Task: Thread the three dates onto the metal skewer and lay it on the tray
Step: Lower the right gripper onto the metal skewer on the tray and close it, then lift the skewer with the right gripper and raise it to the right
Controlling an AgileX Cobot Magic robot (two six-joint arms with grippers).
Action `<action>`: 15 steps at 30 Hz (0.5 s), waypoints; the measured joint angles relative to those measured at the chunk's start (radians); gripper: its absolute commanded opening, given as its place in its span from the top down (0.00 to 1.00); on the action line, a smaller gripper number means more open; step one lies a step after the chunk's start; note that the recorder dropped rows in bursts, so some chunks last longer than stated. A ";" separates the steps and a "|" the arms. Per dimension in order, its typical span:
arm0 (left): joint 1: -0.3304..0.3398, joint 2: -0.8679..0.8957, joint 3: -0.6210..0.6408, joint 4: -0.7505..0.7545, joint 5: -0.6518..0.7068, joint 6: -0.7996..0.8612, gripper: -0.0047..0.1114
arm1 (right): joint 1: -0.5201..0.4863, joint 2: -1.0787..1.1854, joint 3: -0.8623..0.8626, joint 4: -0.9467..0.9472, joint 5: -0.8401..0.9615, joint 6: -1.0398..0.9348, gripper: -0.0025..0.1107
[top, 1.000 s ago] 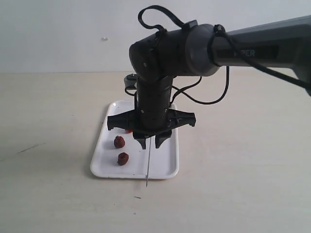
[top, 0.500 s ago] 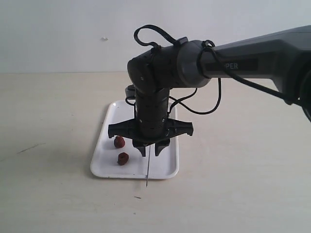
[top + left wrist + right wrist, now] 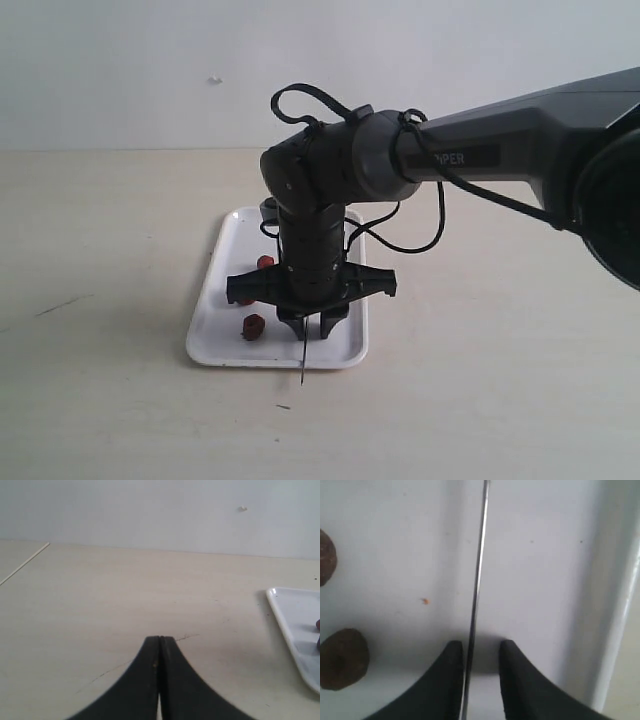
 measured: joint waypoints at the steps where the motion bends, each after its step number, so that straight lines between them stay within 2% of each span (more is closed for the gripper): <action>1: 0.000 0.000 0.000 0.000 0.000 0.000 0.96 | 0.000 0.000 0.000 0.000 0.000 0.000 0.80; 8: 0.000 0.000 0.000 0.000 0.001 0.000 0.96 | 0.000 0.002 0.000 -0.002 0.017 0.000 0.98; 15: 0.000 0.000 0.000 0.000 0.002 0.000 0.96 | 0.000 0.002 0.000 -0.013 0.029 -0.009 0.98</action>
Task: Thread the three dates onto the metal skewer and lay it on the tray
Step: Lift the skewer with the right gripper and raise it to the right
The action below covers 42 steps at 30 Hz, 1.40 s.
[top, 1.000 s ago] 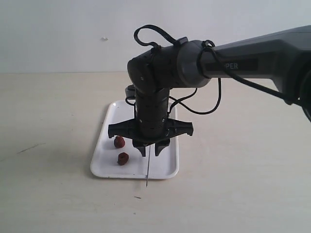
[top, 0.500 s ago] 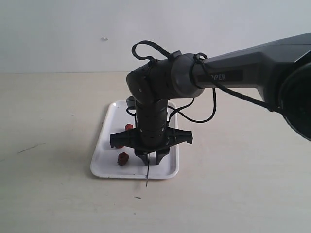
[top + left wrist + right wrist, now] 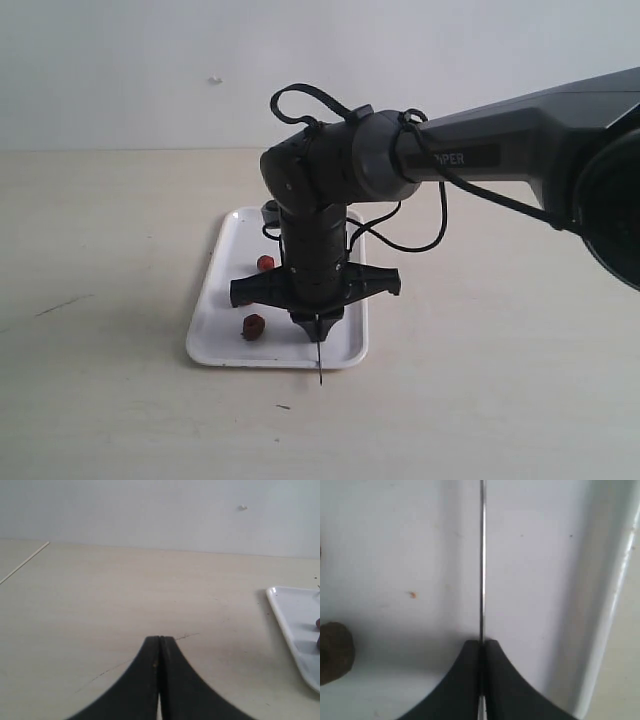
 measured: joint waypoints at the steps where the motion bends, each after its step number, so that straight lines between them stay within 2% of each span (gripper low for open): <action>1: 0.000 0.000 0.000 0.000 0.000 0.000 0.96 | 0.000 0.000 0.000 0.000 0.004 0.000 0.98; 12: 0.000 0.000 0.000 0.000 0.000 0.000 0.96 | 0.000 -0.007 0.000 -0.035 0.086 -0.009 0.98; 20: 0.000 0.000 0.000 0.000 0.000 0.000 0.96 | 0.000 -0.127 0.000 -0.137 0.132 -0.023 0.98; 27: 0.000 0.000 0.000 0.000 0.000 0.000 0.96 | 0.000 -0.261 0.000 -0.284 0.222 -0.154 0.98; 33: 0.000 0.000 0.000 0.000 0.000 0.000 0.96 | 0.000 -0.380 0.007 -0.334 0.229 -0.266 0.98; 36: 0.000 0.000 0.000 0.000 0.000 0.000 0.96 | 0.000 -0.466 0.045 -0.340 0.231 -0.302 0.98; 42: 0.000 0.000 0.000 0.000 0.000 0.000 0.96 | 0.000 -0.703 0.249 -0.347 0.128 -0.326 0.98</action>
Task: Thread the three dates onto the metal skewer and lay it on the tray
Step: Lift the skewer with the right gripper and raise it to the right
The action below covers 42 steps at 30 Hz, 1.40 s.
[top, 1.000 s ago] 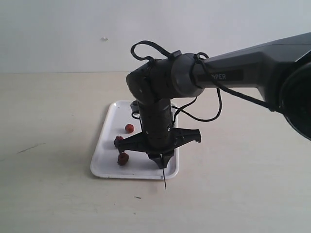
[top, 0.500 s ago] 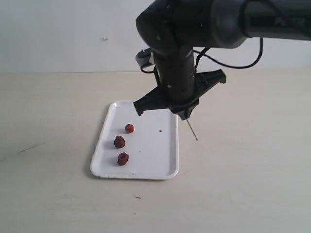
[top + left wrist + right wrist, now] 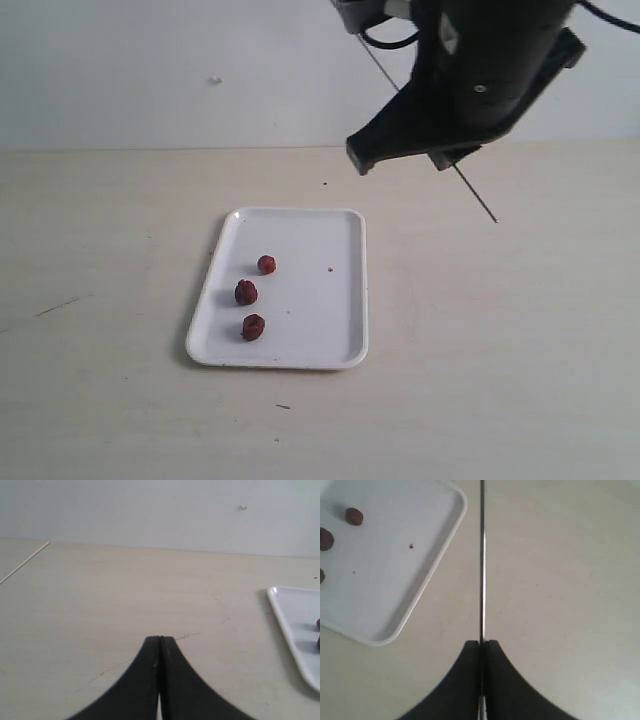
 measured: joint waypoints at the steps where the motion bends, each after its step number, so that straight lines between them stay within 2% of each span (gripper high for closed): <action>1: 0.000 0.000 0.000 0.000 0.000 0.000 0.96 | 0.000 -0.045 0.036 0.000 -0.023 0.008 0.98; 8: 0.000 0.000 0.000 -0.005 -0.016 0.000 0.96 | 0.000 -0.327 0.358 0.075 -0.282 0.050 0.98; 14: 0.000 0.000 0.002 -0.209 -0.116 -0.092 0.96 | 0.000 -0.412 0.601 0.132 -0.546 0.056 0.98; 18: 0.000 0.000 0.002 -0.316 -0.150 -0.112 0.96 | 0.000 -0.394 0.676 0.133 -0.652 0.056 0.98; 23: 0.000 0.000 0.002 -0.444 -0.215 -0.135 0.96 | 0.000 -0.377 0.683 0.127 -0.753 0.052 0.98; 27: 0.000 0.006 -0.021 -0.473 -0.273 -0.153 0.96 | 0.000 -0.376 0.683 0.094 -0.797 0.052 0.98; 31: 0.000 0.116 -0.186 -0.437 -0.279 -0.158 0.96 | 0.000 -0.374 0.683 0.048 -0.807 0.052 0.98; 35: 0.000 0.348 -0.421 -0.335 -0.226 -0.158 0.96 | 0.000 -0.374 0.683 -0.005 -0.805 0.058 0.98; 39: 0.000 0.686 -0.693 -0.253 -0.011 -0.148 0.96 | 0.000 -0.374 0.683 -0.077 -0.819 0.129 0.98; 42: 0.000 0.939 -0.903 -0.250 0.189 -0.066 0.96 | -0.007 -0.374 0.683 -0.187 -0.819 0.243 0.98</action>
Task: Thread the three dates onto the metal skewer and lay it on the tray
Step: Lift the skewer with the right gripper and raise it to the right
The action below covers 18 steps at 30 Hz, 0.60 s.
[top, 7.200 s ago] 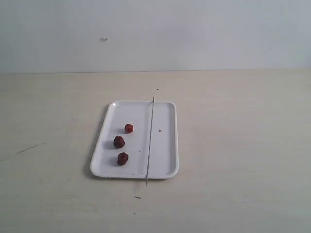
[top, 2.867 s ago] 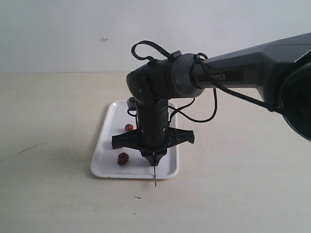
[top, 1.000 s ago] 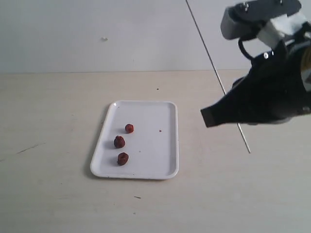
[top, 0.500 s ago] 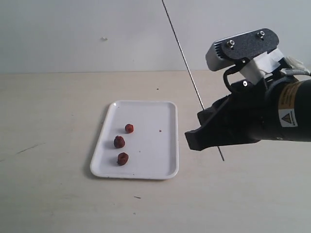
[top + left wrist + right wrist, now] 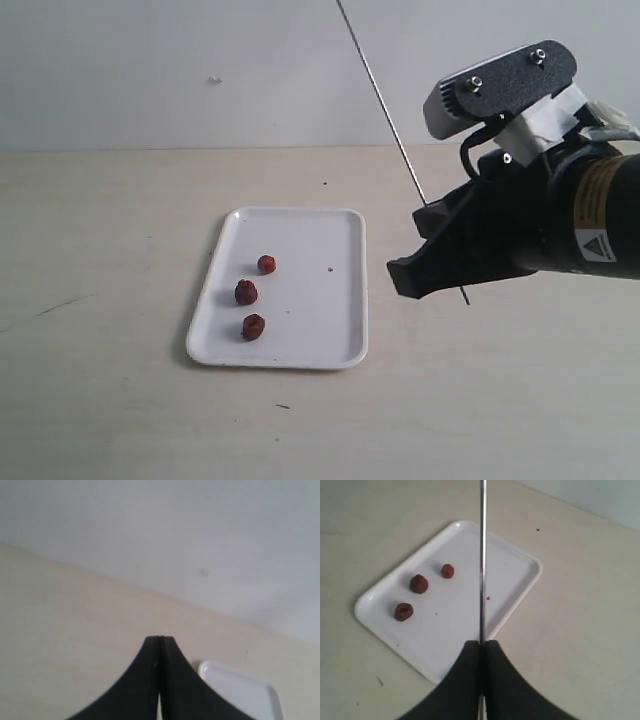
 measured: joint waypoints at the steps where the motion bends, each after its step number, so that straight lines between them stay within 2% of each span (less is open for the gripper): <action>1: 0.000 0.086 -0.062 -0.011 0.064 0.046 0.96 | -0.009 0.000 0.000 -0.047 -0.002 0.055 0.98; 5: -0.023 0.354 -0.242 -0.086 0.255 0.222 0.93 | -0.086 0.000 0.000 -0.192 -0.002 0.234 0.98; 10: -0.125 0.581 -0.422 -0.091 0.393 0.310 0.86 | -0.203 0.025 0.000 -0.199 0.007 0.226 0.98; 13: -0.210 0.682 -0.500 -0.012 0.413 0.353 0.83 | -0.251 0.071 0.000 -0.081 0.009 0.087 0.98; 18: -0.303 0.802 -0.600 0.048 0.413 0.415 0.82 | -0.286 0.205 -0.060 0.334 0.097 -0.374 0.98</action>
